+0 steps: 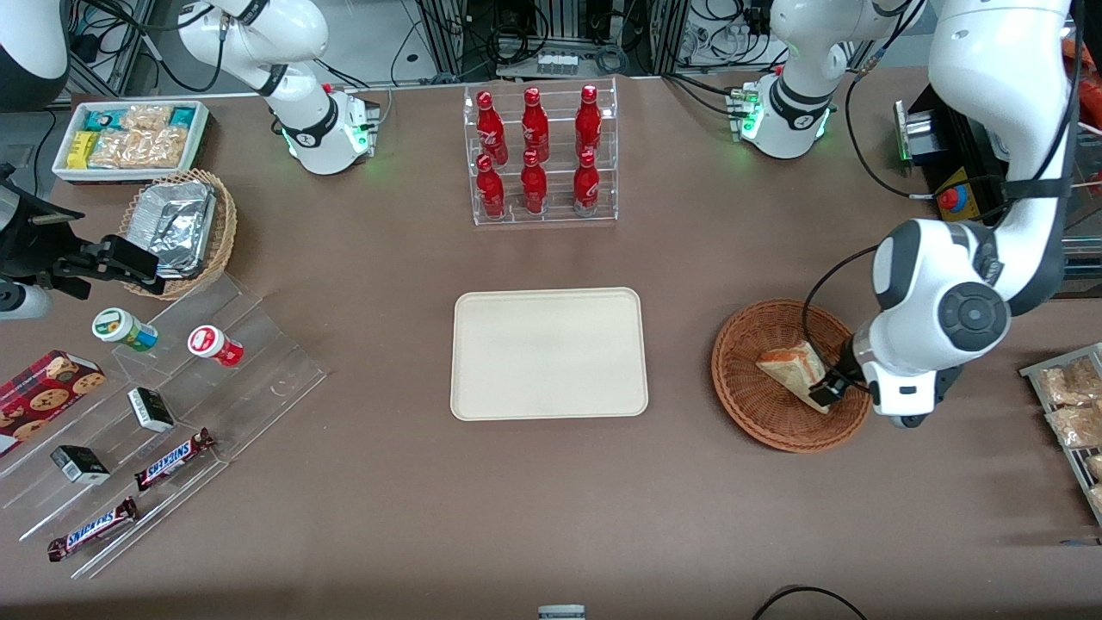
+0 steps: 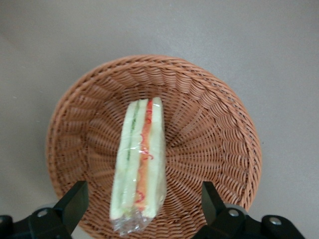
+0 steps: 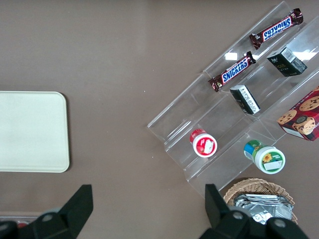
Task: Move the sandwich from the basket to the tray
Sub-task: 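Move the open left gripper down over the wrapped sandwich in the basket, then close the left gripper on the wrapped sandwich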
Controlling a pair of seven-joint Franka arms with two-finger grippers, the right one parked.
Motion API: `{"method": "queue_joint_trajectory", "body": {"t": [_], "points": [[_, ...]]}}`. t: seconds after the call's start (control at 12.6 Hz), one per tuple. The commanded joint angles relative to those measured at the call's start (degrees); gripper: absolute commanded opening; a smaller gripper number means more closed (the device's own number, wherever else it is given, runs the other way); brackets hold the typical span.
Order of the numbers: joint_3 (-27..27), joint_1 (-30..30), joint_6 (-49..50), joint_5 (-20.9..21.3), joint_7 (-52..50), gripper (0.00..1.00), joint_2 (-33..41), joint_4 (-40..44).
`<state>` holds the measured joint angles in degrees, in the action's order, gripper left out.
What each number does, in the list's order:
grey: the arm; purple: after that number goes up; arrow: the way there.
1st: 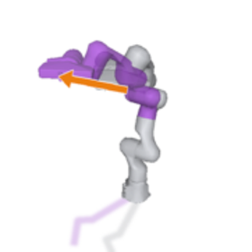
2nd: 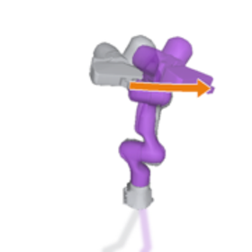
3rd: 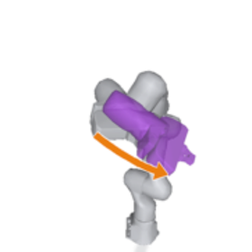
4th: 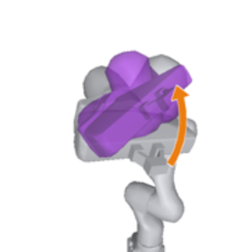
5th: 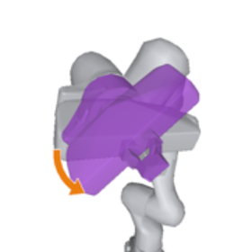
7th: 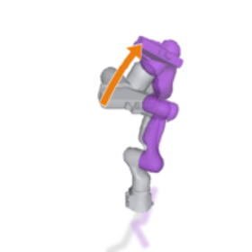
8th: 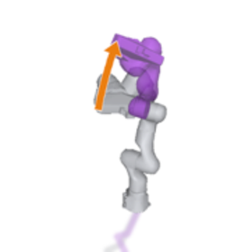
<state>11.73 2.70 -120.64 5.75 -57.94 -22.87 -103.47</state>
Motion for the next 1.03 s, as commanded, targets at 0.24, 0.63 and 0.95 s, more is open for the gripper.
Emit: {"method": "queue_joint_trajectory", "body": {"t": [0.24,0.63,0.95], "points": [[-0.2,-2.7,-3.5,1.6,-3.6,1.00,-1.6,-2.6],[-0.3,-2.5,-3.1,4.5,-4.5,1.00,0.0,-5.2],[-0.4,-2.5,-3.3,4.6,-5.1,0.91,0.0,-7.2]]}}
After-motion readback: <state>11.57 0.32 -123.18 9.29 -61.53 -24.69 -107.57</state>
